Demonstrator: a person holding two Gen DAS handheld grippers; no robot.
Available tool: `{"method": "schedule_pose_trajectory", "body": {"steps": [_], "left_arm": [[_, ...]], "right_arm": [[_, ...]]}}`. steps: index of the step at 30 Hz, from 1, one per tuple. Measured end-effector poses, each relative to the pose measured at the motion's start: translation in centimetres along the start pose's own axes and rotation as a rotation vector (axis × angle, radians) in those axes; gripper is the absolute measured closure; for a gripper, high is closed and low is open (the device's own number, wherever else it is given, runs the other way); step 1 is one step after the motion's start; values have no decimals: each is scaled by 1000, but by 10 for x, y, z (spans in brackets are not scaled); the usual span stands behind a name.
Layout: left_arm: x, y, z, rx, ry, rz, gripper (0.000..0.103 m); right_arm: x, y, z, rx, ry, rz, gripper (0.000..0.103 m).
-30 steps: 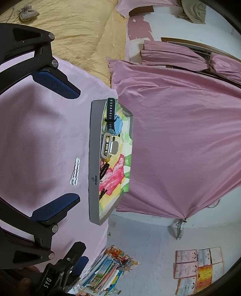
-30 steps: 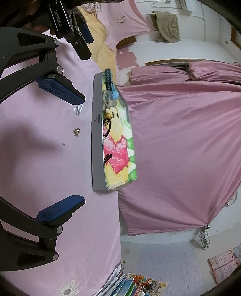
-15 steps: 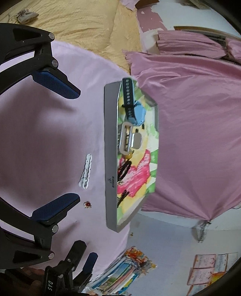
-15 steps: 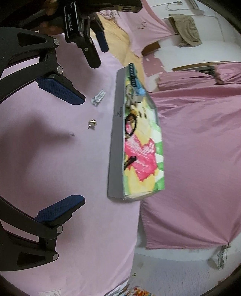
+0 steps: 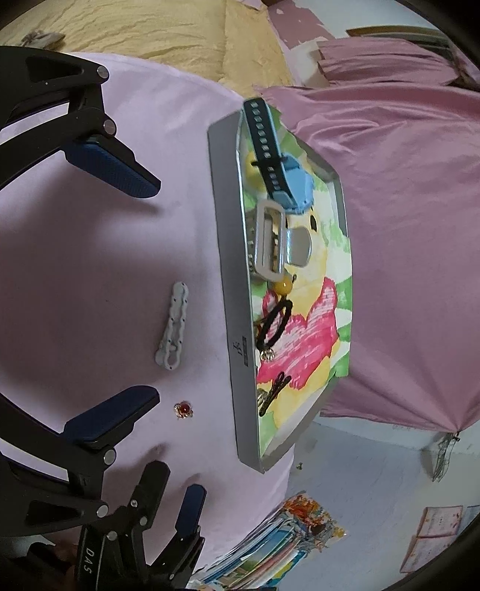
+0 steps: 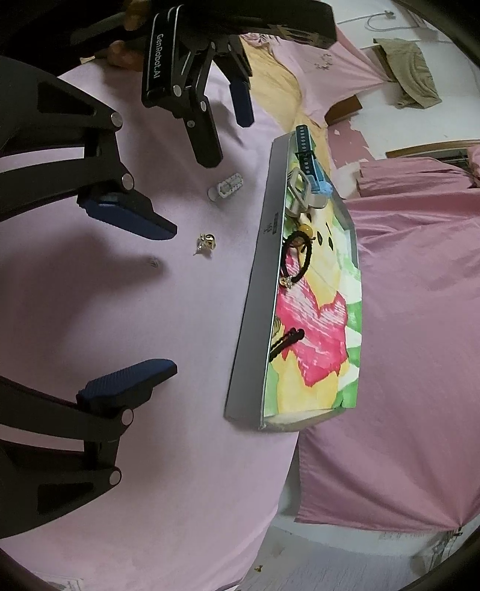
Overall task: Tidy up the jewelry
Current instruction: 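Grasp the white beaded hair clip with the left tool while the right tool grasps the gold earring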
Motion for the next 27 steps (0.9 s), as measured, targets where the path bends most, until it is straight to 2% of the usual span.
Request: {"method": "schedule_pose_trajectory", "body": {"steps": [3, 5, 7, 13, 21, 23, 27], "left_arm": [[5, -4, -3, -13, -21, 8, 9], [7, -10, -5, -29, -29, 9, 14], [9, -15, -5, -50, -32, 12, 19], [16, -22, -7, -89, -31, 29, 26], [16, -28, -12, -94, -30, -9, 37], [15, -27, -13, -92, -26, -13, 40], [11, -25, -13, -91, -21, -20, 56]], "right_arm": [[1, -3, 0, -10, -1, -5, 49], [1, -4, 0, -14, -1, -8, 56], [2, -4, 0, -18, -2, -13, 57], [0, -9, 0, -36, 7, -18, 57], [2, -10, -1, -36, -5, -18, 57], [2, -11, -2, -34, -9, -21, 63], [-4, -15, -3, -45, -3, -42, 63]]}}
Point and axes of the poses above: each gripper's, at about its wrist camera, not at the fingertips, and y roughly against the way its jaws point, x to its right, z to its underside, the point moved 4 cm from there along -y, roughly the way its jaws point, and after that the axes turned 4 degrees about -y, right-handed, at the moved point
